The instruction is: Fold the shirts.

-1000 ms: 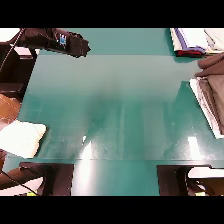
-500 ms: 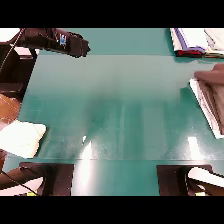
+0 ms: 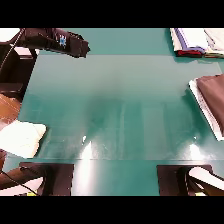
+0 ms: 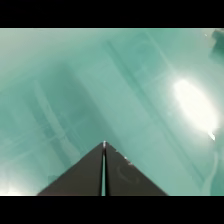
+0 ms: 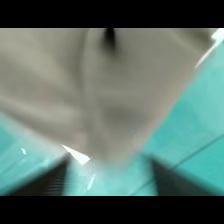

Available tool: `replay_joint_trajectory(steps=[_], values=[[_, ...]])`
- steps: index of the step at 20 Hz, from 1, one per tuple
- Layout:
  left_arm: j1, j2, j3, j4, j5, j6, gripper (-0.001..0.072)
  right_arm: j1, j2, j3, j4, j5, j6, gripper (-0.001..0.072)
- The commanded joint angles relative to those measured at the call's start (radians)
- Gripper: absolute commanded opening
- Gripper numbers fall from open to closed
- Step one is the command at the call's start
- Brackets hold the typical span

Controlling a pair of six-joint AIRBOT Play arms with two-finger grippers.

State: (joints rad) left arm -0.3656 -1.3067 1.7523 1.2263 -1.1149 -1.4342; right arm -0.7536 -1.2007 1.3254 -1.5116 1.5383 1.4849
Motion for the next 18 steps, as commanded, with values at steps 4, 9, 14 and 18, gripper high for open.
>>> replay_joint_trajectory(steps=[4,9,14,18], values=[[0.0,0.0,0.0,0.0,0.006,0.002,0.0028,-0.03,0.017,0.013,0.28,-0.029,0.01,0.0645],[0.0,0.0,0.0,0.008,-0.001,0.002,0.0028,0.284,0.016,0.177,0.506,-0.047,0.006,0.0579],[0.0,0.0,0.0,0.008,0.031,0.002,0.0028,0.674,0.016,0.212,0.496,-0.113,0.006,0.0572],[0.0,0.0,0.0,0.008,0.038,0.002,0.0028,0.907,0.016,0.212,0.484,-0.16,-0.012,0.0255]])
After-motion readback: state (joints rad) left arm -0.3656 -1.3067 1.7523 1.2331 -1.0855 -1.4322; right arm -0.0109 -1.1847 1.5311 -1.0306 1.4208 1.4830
